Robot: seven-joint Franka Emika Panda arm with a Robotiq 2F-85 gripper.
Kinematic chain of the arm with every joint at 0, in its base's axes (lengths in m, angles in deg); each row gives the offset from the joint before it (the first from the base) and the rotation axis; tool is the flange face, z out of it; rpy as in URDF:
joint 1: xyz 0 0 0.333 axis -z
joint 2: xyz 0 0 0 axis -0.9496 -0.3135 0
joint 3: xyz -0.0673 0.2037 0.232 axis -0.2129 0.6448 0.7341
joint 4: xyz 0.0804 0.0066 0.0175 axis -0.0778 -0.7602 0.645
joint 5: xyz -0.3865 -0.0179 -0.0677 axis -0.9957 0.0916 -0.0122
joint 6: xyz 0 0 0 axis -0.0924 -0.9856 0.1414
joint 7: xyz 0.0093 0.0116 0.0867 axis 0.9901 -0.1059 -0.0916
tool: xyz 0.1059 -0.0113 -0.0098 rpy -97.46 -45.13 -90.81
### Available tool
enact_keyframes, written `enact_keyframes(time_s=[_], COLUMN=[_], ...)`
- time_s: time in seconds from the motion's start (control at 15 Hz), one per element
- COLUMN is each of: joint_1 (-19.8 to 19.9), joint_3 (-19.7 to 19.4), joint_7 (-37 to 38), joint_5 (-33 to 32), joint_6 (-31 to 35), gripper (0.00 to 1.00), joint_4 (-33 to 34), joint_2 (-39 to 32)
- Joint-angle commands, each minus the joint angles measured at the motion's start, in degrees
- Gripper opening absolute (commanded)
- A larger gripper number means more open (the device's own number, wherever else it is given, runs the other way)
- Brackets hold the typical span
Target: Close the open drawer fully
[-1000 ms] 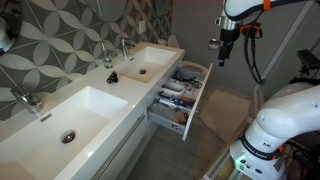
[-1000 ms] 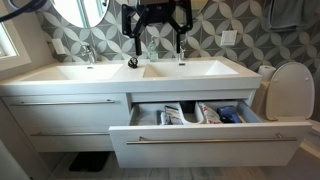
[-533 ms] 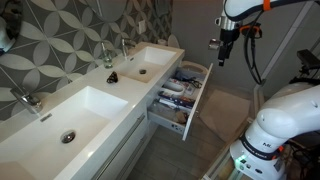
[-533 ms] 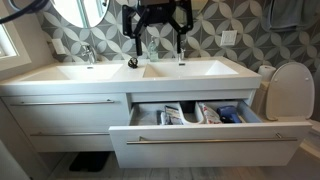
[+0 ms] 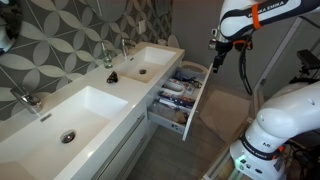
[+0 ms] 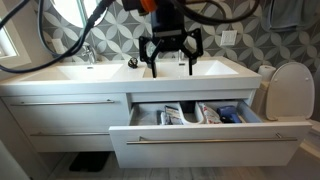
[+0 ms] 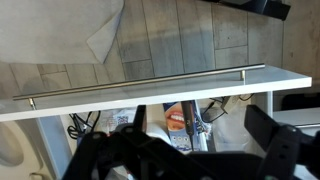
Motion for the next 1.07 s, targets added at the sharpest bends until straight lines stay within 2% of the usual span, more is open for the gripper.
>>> enact_keyframes(time_s=[0.0,0.6,0.67,1.0], joint_1=[1.19,3.98,4.0,4.05], joint_3=[-0.9,-0.94,0.21,0.49], joint_7=[-2.48,-5.39,-3.72,-3.78], joint_5=[-1.62,-1.92,-1.04,-0.97], joint_6=[8.0,23.62,20.24,20.79], gripper=[1.0,1.0,1.0,1.0], joint_4=[-1.06,-2.63,-2.72,-2.49], joint_2=[-6.73,-22.84,-19.73,-20.8])
